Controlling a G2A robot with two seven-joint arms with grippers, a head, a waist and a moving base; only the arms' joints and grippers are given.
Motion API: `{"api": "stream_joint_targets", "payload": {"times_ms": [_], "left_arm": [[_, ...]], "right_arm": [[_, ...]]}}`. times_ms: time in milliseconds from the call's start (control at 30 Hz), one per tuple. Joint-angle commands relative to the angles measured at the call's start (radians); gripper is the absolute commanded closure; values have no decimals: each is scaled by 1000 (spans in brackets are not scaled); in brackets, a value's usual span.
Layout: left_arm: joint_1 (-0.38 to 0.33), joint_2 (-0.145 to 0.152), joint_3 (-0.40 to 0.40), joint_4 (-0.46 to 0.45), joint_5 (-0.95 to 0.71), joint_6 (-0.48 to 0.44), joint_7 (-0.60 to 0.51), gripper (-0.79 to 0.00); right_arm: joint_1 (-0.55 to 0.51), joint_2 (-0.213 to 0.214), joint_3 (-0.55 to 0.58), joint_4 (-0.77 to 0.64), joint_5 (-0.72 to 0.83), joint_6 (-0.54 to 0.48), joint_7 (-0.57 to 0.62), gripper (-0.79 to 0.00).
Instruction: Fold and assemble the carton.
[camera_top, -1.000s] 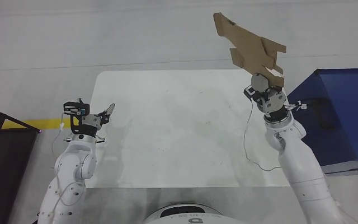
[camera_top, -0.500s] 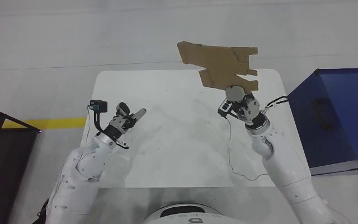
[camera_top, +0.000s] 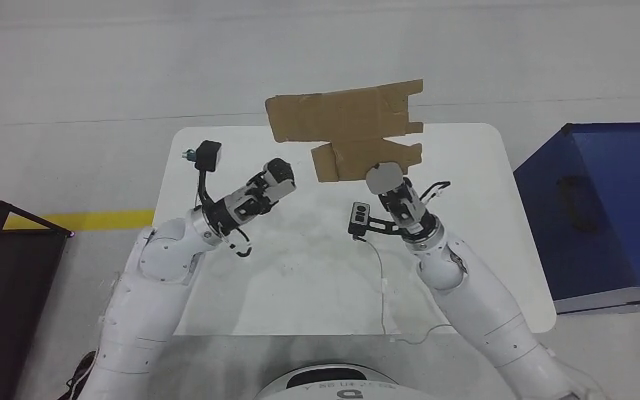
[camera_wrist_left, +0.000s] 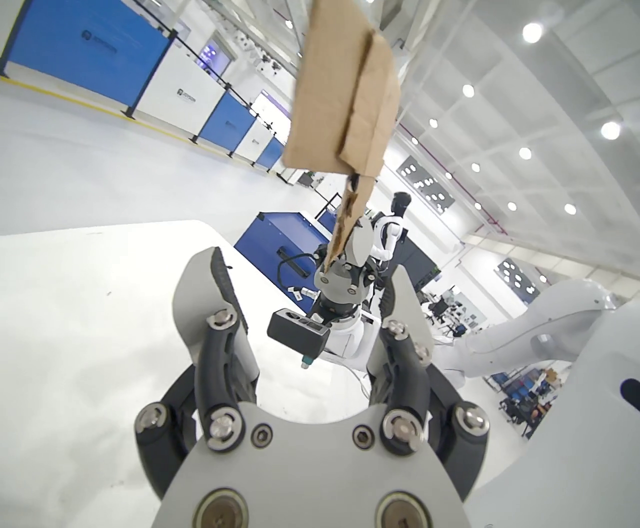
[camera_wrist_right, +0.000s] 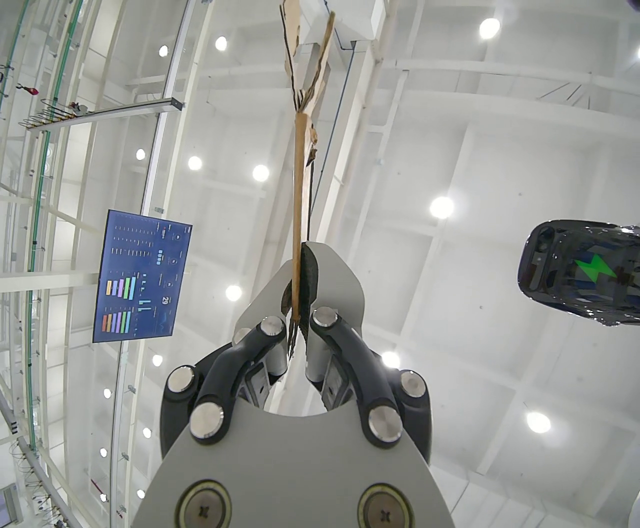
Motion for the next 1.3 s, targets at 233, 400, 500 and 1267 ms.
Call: {"api": "stream_joint_targets", "payload": {"times_ms": [233, 400, 500, 1267], "left_arm": [[-66, -14, 85, 4, 63, 34, 77, -477], [-83, -15, 114, 11, -1, 37, 52, -246], [-87, -14, 119, 13, -28, 37, 36, 0], [22, 23, -102, -108, 701, -95, 257, 0]], "right_arm": [[-12, -11, 7, -11, 1, -2, -31, 0], [-24, -17, 15, -19, -13, 0, -26, 0], [-30, -20, 17, -21, -28, -1, -20, 0], [-76, 5, 353, -111, -497, -102, 97, -785]]}}
